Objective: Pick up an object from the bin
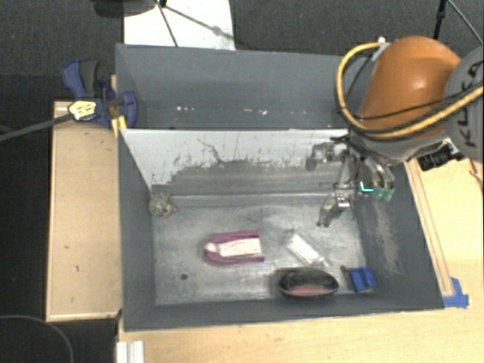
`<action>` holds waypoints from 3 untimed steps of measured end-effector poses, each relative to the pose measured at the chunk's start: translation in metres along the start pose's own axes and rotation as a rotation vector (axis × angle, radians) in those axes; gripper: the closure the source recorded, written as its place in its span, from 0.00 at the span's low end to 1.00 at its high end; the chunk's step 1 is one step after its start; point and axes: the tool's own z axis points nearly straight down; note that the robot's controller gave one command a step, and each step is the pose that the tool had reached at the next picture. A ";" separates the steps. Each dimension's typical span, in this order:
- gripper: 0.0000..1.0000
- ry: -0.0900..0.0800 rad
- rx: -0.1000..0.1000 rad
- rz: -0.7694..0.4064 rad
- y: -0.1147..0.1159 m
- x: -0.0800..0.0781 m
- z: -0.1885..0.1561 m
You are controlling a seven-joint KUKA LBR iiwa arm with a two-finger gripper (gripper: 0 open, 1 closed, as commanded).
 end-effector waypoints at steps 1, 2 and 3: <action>0.00 0.004 -0.001 -0.096 0.028 0.052 0.094; 1.00 -0.007 0.000 -0.094 0.027 0.049 0.090; 0.00 -0.007 0.000 -0.094 0.027 0.049 0.090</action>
Offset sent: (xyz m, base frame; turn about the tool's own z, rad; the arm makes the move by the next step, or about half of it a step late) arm -0.0498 0.0273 -0.0904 -0.1011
